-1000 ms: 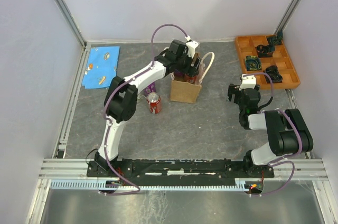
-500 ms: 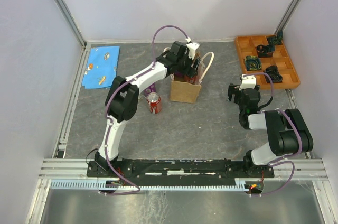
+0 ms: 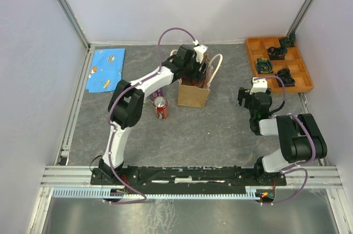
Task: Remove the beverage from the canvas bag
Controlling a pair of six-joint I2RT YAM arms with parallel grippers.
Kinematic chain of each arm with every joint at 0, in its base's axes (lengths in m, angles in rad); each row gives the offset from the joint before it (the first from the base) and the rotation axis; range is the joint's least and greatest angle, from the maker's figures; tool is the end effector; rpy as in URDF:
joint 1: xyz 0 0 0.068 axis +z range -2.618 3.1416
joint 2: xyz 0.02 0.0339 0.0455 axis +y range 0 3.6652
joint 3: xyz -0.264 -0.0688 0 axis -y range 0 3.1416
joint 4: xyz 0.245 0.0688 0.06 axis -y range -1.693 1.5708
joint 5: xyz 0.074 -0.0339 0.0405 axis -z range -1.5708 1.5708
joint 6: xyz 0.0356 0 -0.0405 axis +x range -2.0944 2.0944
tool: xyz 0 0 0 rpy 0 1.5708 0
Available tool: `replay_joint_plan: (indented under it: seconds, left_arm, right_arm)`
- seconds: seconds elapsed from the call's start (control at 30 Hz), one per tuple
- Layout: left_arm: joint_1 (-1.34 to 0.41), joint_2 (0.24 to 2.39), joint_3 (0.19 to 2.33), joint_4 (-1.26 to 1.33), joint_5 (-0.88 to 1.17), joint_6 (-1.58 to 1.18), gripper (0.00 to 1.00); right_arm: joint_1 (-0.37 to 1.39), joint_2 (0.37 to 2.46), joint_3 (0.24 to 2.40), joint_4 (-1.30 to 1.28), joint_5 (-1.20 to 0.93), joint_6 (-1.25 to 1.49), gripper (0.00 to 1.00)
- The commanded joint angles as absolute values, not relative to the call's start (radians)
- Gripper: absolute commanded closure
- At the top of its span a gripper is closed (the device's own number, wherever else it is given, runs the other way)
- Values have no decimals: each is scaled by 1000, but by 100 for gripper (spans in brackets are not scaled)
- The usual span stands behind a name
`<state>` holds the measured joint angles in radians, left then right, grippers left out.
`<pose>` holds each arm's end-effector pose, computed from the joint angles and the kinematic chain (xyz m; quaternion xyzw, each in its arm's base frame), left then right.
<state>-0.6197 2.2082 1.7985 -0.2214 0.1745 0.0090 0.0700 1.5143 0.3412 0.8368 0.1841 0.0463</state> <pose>0.4147 -0.3034 0.2188 0.3122 0.8325 -0.2097 0.4068 0.2580 0.0116 0.1385 0.0436 0.8126 -0.0413 0.5797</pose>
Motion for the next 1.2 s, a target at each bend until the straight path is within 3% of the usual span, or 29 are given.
replay_joint_plan:
  seconds: [0.0, 0.63, 1.03, 1.17]
  left_arm:
    - [-618, 2103, 1784, -208, 171, 58, 97]
    - [-617, 1953, 1970, -234, 260, 24, 97]
    - [-618, 1675, 1933, -342, 141, 48, 97]
    - [-618, 1531, 1832, -356, 41, 63, 97]
  right_arm:
    - [66, 1516, 370, 861, 179, 33, 1]
    - [66, 1515, 370, 861, 179, 33, 1]
    - [66, 1515, 369, 861, 179, 34, 1]
    - [66, 1515, 369, 861, 179, 33, 1]
